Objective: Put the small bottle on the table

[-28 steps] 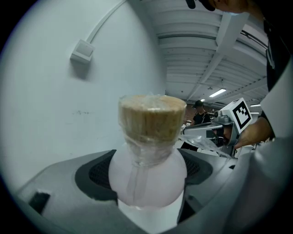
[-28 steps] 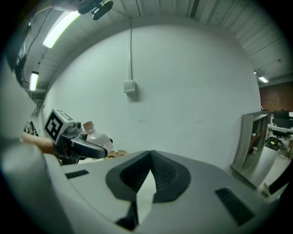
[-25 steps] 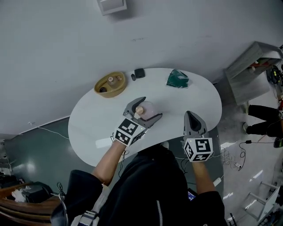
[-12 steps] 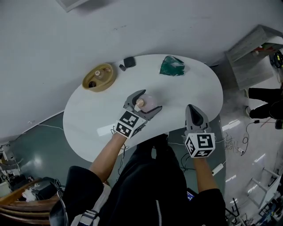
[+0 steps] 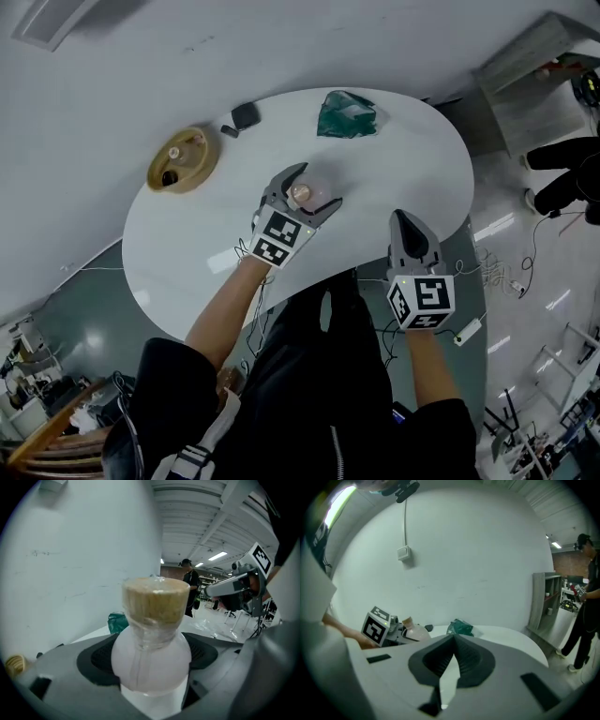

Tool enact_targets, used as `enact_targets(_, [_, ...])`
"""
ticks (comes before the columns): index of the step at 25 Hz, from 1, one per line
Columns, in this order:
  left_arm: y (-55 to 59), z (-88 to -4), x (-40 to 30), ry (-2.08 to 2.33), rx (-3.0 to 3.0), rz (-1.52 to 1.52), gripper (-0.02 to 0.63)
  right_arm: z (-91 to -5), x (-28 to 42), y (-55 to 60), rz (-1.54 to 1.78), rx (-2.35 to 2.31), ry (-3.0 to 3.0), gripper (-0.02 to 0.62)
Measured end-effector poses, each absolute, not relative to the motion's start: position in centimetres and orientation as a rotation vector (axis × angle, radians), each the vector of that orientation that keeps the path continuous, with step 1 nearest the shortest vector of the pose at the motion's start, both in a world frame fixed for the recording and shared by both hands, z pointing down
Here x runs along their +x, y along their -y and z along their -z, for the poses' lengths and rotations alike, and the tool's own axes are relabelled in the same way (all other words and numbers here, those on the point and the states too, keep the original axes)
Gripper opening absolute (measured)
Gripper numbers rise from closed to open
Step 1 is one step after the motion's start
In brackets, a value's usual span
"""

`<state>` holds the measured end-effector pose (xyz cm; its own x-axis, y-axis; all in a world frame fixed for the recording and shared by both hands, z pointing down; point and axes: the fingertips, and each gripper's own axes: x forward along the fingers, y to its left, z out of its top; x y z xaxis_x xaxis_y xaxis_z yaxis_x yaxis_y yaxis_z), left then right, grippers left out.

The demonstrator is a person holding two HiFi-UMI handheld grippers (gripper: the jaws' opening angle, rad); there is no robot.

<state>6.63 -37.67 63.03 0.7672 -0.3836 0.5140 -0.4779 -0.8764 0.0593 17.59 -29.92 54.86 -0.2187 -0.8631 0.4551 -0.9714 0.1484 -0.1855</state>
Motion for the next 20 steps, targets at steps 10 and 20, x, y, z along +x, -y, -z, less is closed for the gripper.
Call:
enact_targets(10, [43.1,-70.6,10.8,0.767,2.728,-0.897,0.410,-56.4,20.8,29.3,-0.714,1.852,2.091,-0.011])
enact_targets(20, [44.5,-74.4,11.8,0.833,2.638,-0.972,0.411,-57.2,21.9,28.7,-0.759,1.885,2.043,-0.011])
